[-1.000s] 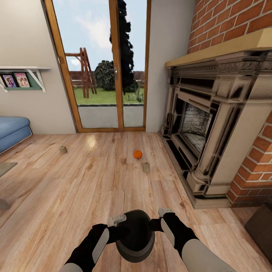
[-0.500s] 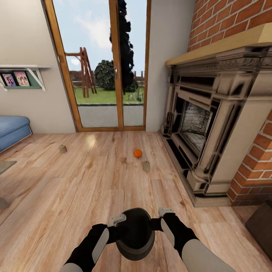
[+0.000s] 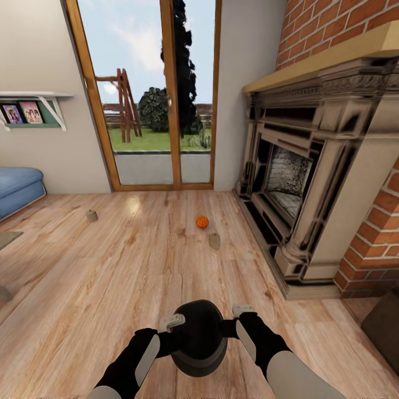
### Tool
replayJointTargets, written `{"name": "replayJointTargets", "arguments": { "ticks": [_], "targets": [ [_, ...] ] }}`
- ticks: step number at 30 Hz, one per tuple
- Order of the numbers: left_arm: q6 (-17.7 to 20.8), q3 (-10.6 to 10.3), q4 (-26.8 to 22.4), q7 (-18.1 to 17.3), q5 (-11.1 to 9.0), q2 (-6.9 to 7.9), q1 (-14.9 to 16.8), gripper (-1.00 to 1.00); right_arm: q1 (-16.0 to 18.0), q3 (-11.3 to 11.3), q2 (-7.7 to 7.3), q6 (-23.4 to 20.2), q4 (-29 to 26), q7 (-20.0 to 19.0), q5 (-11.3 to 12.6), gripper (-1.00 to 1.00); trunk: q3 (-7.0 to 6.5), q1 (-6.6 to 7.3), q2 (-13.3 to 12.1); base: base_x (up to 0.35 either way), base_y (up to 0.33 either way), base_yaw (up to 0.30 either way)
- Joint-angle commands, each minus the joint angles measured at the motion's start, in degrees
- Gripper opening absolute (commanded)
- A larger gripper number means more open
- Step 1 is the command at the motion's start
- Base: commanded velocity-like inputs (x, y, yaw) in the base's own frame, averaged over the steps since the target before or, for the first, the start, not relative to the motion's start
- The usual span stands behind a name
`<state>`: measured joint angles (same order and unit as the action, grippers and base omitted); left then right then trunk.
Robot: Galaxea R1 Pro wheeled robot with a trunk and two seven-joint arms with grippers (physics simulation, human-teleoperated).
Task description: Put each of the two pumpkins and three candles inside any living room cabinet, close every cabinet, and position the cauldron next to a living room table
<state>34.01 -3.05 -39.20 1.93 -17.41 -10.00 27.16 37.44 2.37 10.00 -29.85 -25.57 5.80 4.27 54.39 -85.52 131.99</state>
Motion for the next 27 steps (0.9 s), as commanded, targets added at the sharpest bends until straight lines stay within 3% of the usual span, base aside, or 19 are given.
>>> {"name": "replayJointTargets", "arguments": {
  "ticks": [1, 9, 15, 21, 27],
  "targets": [
    [0.02, 0.01, 0.00, 0.00, 0.00, 0.00, 0.00, 1.00, 0.00, 0.00, 0.00, 0.01, 0.00, 0.00, 0.01, 1.00, 0.18, -0.23, 0.42, 0.000, 0.000, 0.000],
    [0.15, 0.14, 0.00, -0.04, 0.00, 0.00, 0.00, 1.00, 0.12, -0.26, 0.00, -0.28, -0.29, 0.05, 0.49, 1.00, 1.62, -1.98, 3.62, 0.000, 0.000, 0.000],
    [0.18, 0.22, 0.00, -0.05, -0.07, 0.00, 0.00, 1.00, 3.77, -0.88, 0.00, -1.60, -0.35, -0.02, 1.91, 1.00, 2.70, -3.30, 6.03, 0.000, 0.000, 0.000],
    [0.43, 0.25, -0.49, -0.13, -0.10, 0.00, 0.21, 1.00, 4.41, -0.88, 0.00, -1.82, -0.02, 0.04, 2.03, 1.00, 3.77, -4.62, 8.44, 0.000, 0.000, 0.000],
    [2.64, 1.81, -2.04, 0.02, -0.11, 0.00, 1.40, 1.00, 4.48, -0.80, 0.00, -1.82, -0.01, 0.13, 2.03, 1.00, 4.85, -5.94, 10.84, 0.000, 0.000, 0.000]
  ]
}}
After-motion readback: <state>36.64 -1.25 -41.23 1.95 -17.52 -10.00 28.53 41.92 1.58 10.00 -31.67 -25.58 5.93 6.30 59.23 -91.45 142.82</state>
